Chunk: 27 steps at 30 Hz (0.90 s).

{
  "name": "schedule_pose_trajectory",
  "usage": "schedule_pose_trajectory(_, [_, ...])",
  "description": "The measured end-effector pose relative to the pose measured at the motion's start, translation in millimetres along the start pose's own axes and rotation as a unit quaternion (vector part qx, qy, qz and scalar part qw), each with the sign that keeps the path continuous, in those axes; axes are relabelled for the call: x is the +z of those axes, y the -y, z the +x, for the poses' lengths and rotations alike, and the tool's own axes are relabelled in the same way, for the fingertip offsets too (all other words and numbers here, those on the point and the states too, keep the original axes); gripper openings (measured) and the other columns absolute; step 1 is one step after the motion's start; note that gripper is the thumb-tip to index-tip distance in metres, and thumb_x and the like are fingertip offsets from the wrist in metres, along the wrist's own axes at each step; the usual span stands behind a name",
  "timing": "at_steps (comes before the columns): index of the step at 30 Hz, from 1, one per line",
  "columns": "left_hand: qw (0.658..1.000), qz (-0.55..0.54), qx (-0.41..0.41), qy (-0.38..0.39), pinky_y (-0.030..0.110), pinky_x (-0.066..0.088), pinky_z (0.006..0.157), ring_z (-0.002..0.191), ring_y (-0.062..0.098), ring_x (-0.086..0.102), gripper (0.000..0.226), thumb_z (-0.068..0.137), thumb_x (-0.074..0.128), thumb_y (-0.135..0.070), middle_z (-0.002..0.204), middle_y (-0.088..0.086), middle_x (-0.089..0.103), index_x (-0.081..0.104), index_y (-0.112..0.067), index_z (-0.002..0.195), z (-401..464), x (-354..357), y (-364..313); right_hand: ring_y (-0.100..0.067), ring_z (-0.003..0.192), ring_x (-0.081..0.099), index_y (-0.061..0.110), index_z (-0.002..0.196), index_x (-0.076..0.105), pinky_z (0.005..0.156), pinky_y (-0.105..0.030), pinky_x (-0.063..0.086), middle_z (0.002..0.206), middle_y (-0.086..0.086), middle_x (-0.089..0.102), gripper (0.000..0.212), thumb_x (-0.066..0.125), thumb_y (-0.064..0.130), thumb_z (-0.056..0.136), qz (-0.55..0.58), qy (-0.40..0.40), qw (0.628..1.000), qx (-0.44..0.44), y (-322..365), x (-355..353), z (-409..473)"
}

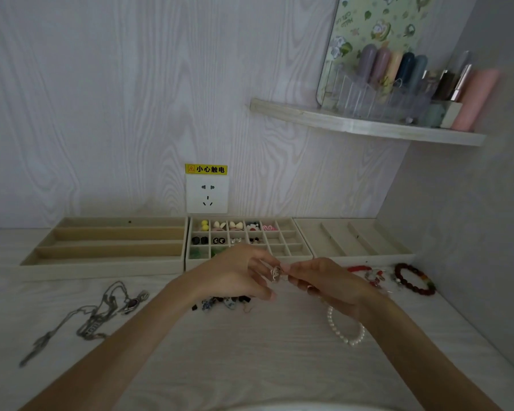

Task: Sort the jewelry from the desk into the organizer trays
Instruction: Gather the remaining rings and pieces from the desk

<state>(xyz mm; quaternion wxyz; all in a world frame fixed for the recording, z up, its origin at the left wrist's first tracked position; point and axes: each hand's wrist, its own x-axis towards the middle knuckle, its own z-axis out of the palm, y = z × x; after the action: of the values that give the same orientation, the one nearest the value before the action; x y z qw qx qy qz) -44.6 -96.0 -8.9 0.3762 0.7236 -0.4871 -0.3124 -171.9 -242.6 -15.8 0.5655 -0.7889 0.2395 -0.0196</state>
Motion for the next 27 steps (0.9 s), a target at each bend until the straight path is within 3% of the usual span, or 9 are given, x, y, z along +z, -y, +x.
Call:
schedule_pose_trajectory(5, [0.999,-0.036,-0.004,0.016,0.027,0.054,0.089,0.094,0.003,0.068,0.032,0.082,0.067,-0.004,0.098,-0.009,0.073,0.069,-0.027,0.104,1.0,-7.8,0.9,-0.005,0.06,0.042,0.019,0.075,0.068,0.061,-0.019,0.032,0.067,0.006,0.055,0.019,0.059,0.028,0.089,0.119,0.014,0.993,0.015,-1.9,2.6,4.4])
schedule_pose_trajectory(9, [0.999,-0.004,-0.008,-0.038,0.029,0.053,0.084,0.094,0.018,0.069,0.019,0.084,0.068,-0.017,0.093,-0.004,0.074,0.072,-0.027,0.1,6.3,-6.3,2.0,-0.006,0.067,0.05,0.013,0.097,0.071,0.067,-0.02,0.035,0.079,0.004,0.061,0.02,0.058,0.027,0.09,0.19,0.037,0.981,0.028,-5.9,4.4,5.5])
schedule_pose_trajectory(11, [0.998,0.012,0.0,-0.056,0.02,0.051,0.084,0.087,0.011,0.07,0.017,0.083,0.07,-0.019,0.094,-0.001,0.075,0.073,-0.022,0.1,9.4,-3.4,1.7,-0.008,0.076,0.058,0.009,0.106,0.067,0.073,-0.021,0.043,0.09,-0.001,0.065,0.025,0.056,0.026,0.091,0.221,0.033,0.974,0.038,-7.4,6.0,5.6])
schedule_pose_trajectory(13, [0.995,0.06,0.008,-0.073,0.012,0.051,0.078,0.08,0.001,0.067,0.015,0.083,0.07,-0.022,0.093,-0.002,0.074,0.073,-0.021,0.098,11.6,-0.9,0.9,-0.011,0.079,0.064,0.011,0.101,0.065,0.075,-0.023,0.051,0.092,-0.004,0.067,0.019,0.056,0.024,0.091,0.254,0.025,0.966,0.041,-7.9,7.9,3.2])
schedule_pose_trajectory(15, [0.99,0.117,0.019,-0.079,0.02,0.053,0.082,0.082,0.0,0.064,0.012,0.084,0.068,-0.025,0.091,-0.009,0.071,0.073,-0.023,0.095,14.8,0.5,-1.0,-0.014,0.082,0.067,0.011,0.102,0.064,0.078,-0.025,0.054,0.093,-0.005,0.069,0.018,0.061,0.022,0.088,0.265,0.022,0.963,0.034,-8.2,8.5,0.6])
schedule_pose_trajectory(18, [0.977,0.204,0.017,-0.065,0.027,0.054,0.08,0.074,-0.005,0.061,0.012,0.084,0.068,-0.03,0.08,-0.018,0.065,0.073,-0.027,0.094,15.6,-0.3,-10.1,-0.018,0.088,0.068,0.007,0.11,0.06,0.08,-0.026,0.056,0.096,-0.008,0.071,0.033,0.071,0.007,0.079,0.219,0.011,0.975,0.016,-10.5,9.4,-1.3])
schedule_pose_trajectory(22, [0.95,0.307,0.031,-0.05,0.021,0.048,0.076,0.069,-0.009,0.061,0.011,0.085,0.066,-0.029,0.077,-0.01,0.072,0.074,-0.029,0.093,15.9,-4.9,-22.6,-0.013,0.08,0.069,0.007,0.108,0.06,0.069,-0.02,0.055,0.087,-0.009,0.071,0.037,0.072,-0.003,0.074,0.148,-0.03,0.988,-0.013,-14.1,10.8,-0.5])
schedule_pose_trajectory(24, [0.944,0.328,0.021,-0.041,0.021,0.044,0.074,0.055,-0.018,0.052,0.01,0.085,0.066,-0.029,0.081,-0.009,0.074,0.074,-0.03,0.091,16.0,-8.9,-23.0,-0.01,0.072,0.069,0.009,0.102,0.061,0.064,-0.017,0.053,0.079,-0.007,0.072,0.034,0.074,-0.003,0.073,0.095,-0.073,0.992,-0.042,-16.7,7.6,2.0])
schedule_pose_trajectory(27, [0.959,0.284,-0.008,-0.011,0.024,0.047,0.079,0.051,-0.02,0.052,0.01,0.084,0.067,-0.027,0.087,-0.006,0.074,0.073,-0.028,0.092,17.8,-13.5,-17.7,-0.009,0.067,0.067,0.018,0.085,0.065,0.066,-0.019,0.053,0.075,-0.005,0.072,0.024,0.076,0.002,0.072,-0.036,-0.142,0.986,-0.084,-20.6,3.4,3.8])
